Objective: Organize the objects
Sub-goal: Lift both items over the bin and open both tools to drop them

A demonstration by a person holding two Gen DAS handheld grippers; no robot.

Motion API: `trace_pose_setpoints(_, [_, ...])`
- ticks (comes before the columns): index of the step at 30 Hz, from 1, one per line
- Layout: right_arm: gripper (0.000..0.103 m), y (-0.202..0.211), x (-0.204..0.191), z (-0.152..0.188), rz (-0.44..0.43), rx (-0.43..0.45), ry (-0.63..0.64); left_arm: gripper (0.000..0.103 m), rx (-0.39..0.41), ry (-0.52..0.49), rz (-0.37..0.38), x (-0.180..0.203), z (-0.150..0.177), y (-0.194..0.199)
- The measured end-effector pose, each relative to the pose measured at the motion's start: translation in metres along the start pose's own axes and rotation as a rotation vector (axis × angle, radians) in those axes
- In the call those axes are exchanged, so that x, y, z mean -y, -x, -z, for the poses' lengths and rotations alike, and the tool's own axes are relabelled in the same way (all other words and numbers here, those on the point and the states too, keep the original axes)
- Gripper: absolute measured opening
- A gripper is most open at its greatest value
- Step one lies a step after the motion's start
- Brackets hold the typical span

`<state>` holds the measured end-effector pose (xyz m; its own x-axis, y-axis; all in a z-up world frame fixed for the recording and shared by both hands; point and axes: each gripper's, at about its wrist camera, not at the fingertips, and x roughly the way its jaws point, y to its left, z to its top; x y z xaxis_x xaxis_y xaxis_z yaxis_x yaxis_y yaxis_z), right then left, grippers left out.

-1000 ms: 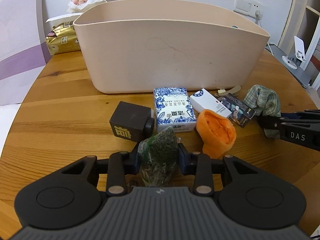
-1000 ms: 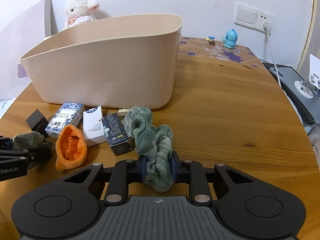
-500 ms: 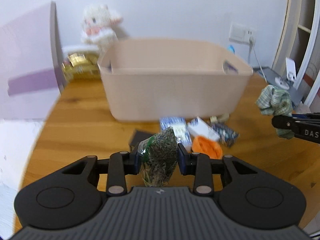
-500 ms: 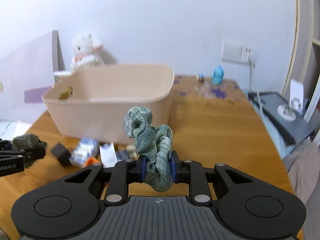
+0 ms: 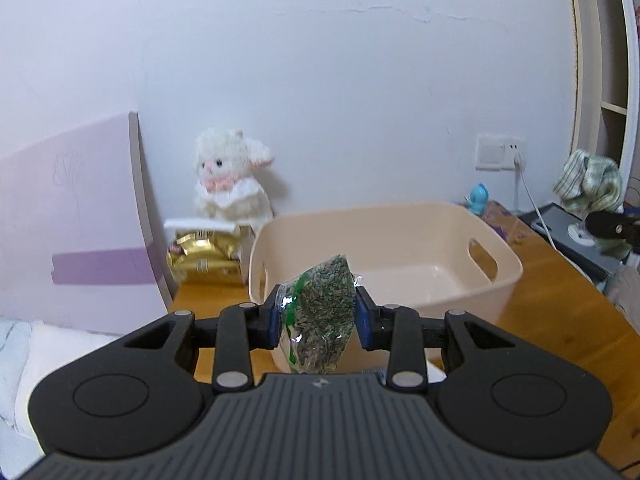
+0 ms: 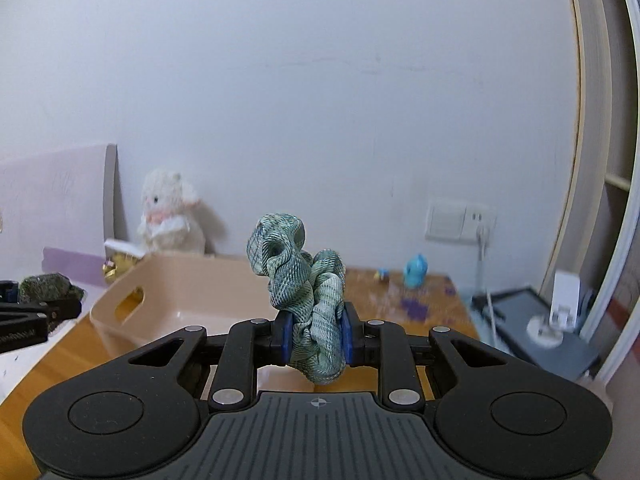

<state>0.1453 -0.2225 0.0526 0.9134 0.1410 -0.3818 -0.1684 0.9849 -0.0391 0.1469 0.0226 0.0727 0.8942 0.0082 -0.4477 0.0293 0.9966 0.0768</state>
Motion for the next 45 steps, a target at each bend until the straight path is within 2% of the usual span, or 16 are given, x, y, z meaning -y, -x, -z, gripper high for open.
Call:
trace_pose_setpoints(5, [0.022, -0.026, -0.006, -0.017, 0.006, 0.010, 0.017, 0.038, 0.001, -0.005, -0.019, 0.002, -0.020, -0.026])
trace_pose_setpoints(12, [0.022, -0.089, -0.021, -0.014, -0.015, -0.080, 0.012, 0.038, -0.066, -0.017, -0.020, 0.009, -0.036, -0.084])
trace_pose_setpoints(17, [0.022, -0.134, -0.030, -0.003, -0.036, -0.173, 0.013, 0.038, -0.147, -0.044, -0.027, 0.017, -0.035, -0.134])
trace_pose_setpoints(20, [0.022, -0.152, -0.042, 0.006, -0.040, -0.217, 0.055, 0.038, -0.210, -0.066, -0.045, 0.020, -0.027, -0.165])
trace_pose_setpoints(28, [0.024, -0.184, -0.054, 0.028, -0.068, -0.334, 0.062, 0.039, -0.330, -0.087, -0.052, 0.023, -0.009, -0.201])
trace_pose_setpoints(30, [0.031, -0.186, -0.055, 0.030, -0.074, -0.355, 0.066, 0.040, -0.335, -0.071, -0.063, 0.021, -0.010, -0.202])
trace_pose_setpoints(31, [0.044, -0.185, -0.055, 0.030, -0.073, -0.351, 0.063, 0.042, -0.338, -0.063, -0.068, 0.020, -0.011, -0.202])
trace_pose_setpoints(33, [0.053, -0.179, -0.053, 0.028, -0.073, -0.329, 0.052, 0.048, -0.343, -0.058, -0.063, 0.019, -0.013, -0.200])
trace_pose_setpoints(34, [0.060, -0.176, -0.052, 0.026, -0.071, -0.318, 0.047, 0.054, -0.339, -0.053, -0.059, 0.018, -0.014, -0.198])
trace_pose_setpoints(35, [0.062, -0.171, -0.051, 0.023, -0.072, -0.305, 0.043, 0.065, -0.329, -0.047, -0.057, 0.017, -0.015, -0.195])
trace_pose_setpoints(37, [0.066, -0.161, -0.050, 0.017, -0.072, -0.279, 0.035, 0.074, -0.300, -0.033, -0.059, 0.015, -0.020, -0.186])
trace_pose_setpoints(39, [0.075, -0.147, -0.048, 0.011, -0.070, -0.247, 0.027, 0.078, -0.273, -0.026, -0.058, 0.014, -0.026, -0.177])
trace_pose_setpoints(41, [0.082, -0.132, -0.047, 0.006, -0.068, -0.220, 0.026, 0.089, -0.246, -0.016, -0.051, 0.013, -0.030, -0.166])
trace_pose_setpoints(42, [0.085, -0.125, -0.047, 0.004, -0.065, -0.209, 0.026, 0.091, -0.235, -0.010, -0.050, 0.012, -0.032, -0.160])
trace_pose_setpoints(44, [0.098, -0.112, -0.044, 0.002, -0.065, -0.188, 0.024, 0.093, -0.221, 0.003, -0.057, 0.009, -0.034, -0.148])
trace_pose_setpoints(45, [0.100, -0.106, -0.042, 0.001, -0.066, -0.182, 0.023, 0.093, -0.218, 0.008, -0.060, 0.008, -0.034, -0.143])
